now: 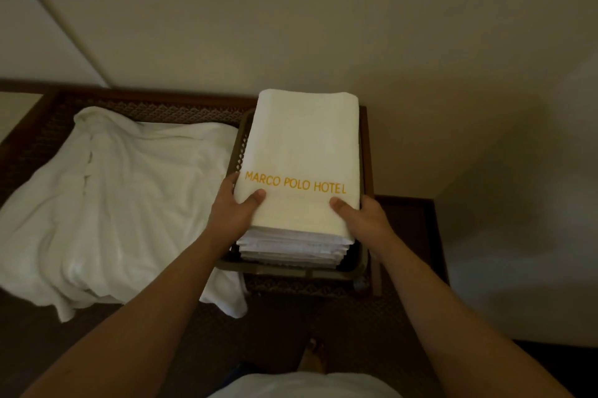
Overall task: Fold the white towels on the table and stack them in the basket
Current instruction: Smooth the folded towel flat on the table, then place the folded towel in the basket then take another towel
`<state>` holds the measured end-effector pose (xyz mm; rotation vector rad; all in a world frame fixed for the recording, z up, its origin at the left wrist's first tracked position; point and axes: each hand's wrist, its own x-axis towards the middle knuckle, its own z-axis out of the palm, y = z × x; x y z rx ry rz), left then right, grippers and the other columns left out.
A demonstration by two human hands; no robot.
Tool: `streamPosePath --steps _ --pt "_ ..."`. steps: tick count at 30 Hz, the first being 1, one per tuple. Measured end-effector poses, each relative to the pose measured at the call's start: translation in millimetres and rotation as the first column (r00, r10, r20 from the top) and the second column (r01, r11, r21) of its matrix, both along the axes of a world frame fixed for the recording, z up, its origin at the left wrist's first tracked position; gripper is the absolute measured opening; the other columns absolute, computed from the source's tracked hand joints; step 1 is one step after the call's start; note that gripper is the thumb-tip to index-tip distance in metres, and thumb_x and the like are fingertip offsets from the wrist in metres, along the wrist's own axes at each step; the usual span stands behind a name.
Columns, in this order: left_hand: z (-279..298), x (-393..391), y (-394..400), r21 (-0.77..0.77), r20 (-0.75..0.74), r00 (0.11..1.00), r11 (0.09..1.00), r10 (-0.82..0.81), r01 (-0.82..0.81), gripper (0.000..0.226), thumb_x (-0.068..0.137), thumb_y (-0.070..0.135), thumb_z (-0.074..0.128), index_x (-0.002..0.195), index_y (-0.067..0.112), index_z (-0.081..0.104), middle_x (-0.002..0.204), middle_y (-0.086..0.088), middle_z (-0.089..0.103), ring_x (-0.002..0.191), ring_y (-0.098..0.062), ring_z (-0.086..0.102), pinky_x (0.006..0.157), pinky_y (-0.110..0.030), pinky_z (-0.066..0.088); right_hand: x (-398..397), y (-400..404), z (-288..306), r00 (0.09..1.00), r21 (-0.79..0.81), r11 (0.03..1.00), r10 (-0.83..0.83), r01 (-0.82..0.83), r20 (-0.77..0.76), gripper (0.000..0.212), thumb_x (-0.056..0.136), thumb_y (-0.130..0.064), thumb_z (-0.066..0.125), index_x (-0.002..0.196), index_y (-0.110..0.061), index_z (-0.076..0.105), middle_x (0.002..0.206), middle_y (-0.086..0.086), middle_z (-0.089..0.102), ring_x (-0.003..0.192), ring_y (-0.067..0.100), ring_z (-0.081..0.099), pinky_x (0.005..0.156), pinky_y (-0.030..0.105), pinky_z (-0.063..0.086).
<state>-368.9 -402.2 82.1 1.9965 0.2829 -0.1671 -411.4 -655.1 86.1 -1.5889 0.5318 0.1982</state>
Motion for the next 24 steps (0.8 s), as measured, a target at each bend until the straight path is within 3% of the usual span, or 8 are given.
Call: streamPosePath --steps 4,7,10,14,16,18,21,24 --pt "-5 -16 -3 0.01 0.059 0.996 0.997 0.073 -0.074 0.056 0.096 0.037 0.068 0.145 0.028 0.041 0.135 0.004 0.057 0.117 -0.018 0.06 0.095 -0.04 0.054 3 1 3 0.998 -0.019 0.998 0.057 -0.058 -0.033 0.026 0.098 -0.023 0.068 0.123 -0.013 0.071 0.116 0.0 0.071 0.1 0.011 0.068 0.084 0.023 0.054" --pt "-10 -26 -3 -0.055 0.107 0.985 0.99 0.135 -0.13 0.047 0.098 0.029 0.067 0.138 0.031 0.042 0.131 0.006 0.057 0.116 -0.016 0.059 0.086 -0.027 0.052 3 6 1 0.997 -0.063 0.995 0.068 -0.071 -0.047 0.026 0.099 -0.028 0.067 0.123 -0.017 0.07 0.115 -0.002 0.071 0.101 0.01 0.067 0.075 0.019 0.051" --pt "-12 -25 -1 -0.059 0.059 0.992 0.992 0.114 -0.111 0.051 0.1 0.032 0.063 0.145 0.027 0.039 0.137 0.003 0.053 0.123 -0.019 0.056 0.095 -0.033 0.05 6 12 2 0.991 -0.128 0.989 0.055 -0.07 -0.121 0.033 0.098 -0.033 0.067 0.126 -0.016 0.068 0.117 -0.001 0.07 0.102 0.014 0.066 0.073 0.023 0.049" --pt "-8 -13 11 0.133 -0.006 0.995 0.986 -0.102 0.102 0.059 0.103 0.047 0.05 0.155 0.025 0.032 0.15 -0.003 0.047 0.135 -0.023 0.047 0.114 -0.047 0.041 15 31 16 0.979 -0.55 0.829 -0.022 -0.096 -0.204 0.06 0.094 -0.038 0.068 0.14 -0.01 0.043 0.137 0.013 0.053 0.122 0.031 0.055 0.096 0.043 0.05" --pt "-3 -6 26 0.115 -0.017 0.984 0.978 -0.175 0.176 0.057 0.099 0.05 0.049 0.149 0.024 0.041 0.143 -0.002 0.054 0.13 -0.022 0.053 0.111 -0.048 0.045 16 57 30 0.991 -0.805 0.585 -0.02 -0.097 -0.134 0.078 0.091 -0.032 0.065 0.153 -0.014 0.022 0.151 0.014 0.033 0.138 0.036 0.036 0.109 0.055 0.036" --pt "7 -4 45 0.056 0.019 0.98 0.979 -0.199 0.198 0.035 0.1 0.035 0.055 0.131 0.02 0.054 0.124 0.005 0.064 0.114 -0.016 0.063 0.101 -0.045 0.054 18 92 43 0.998 -0.88 0.476 0.062 -0.016 0.015 0.08 0.087 -0.024 0.063 0.155 -0.019 0.022 0.156 0.013 0.025 0.144 0.036 0.024 0.113 0.059 0.026" --pt "15 -6 94 0.083 0.036 0.971 0.969 -0.237 0.234 0.022 0.1 0.021 0.061 0.122 0.023 0.058 0.114 0.016 0.059 0.09 -0.004 0.066 0.079 -0.019 0.055 19 156 50 0.97 -0.874 0.486 0.211 0.006 0.124 0.068 0.084 -0.02 0.063 0.148 -0.021 0.041 0.154 0.012 0.032 0.144 0.033 0.025 0.111 0.057 0.026" --pt "15 -6 159 0.128 -0.002 0.975 0.967 -0.221 0.22 0.031 0.099 0.024 0.063 0.13 0.023 0.062 0.129 0.007 0.054 0.088 -0.001 0.064 0.076 -0.017 0.047 19 228 47 0.925 -0.838 0.544 0.335 -0.036 0.178 0.057 0.084 -0.023 0.065 0.139 -0.021 0.051 0.148 0.011 0.04 0.14 0.032 0.033 0.108 0.056 0.033"
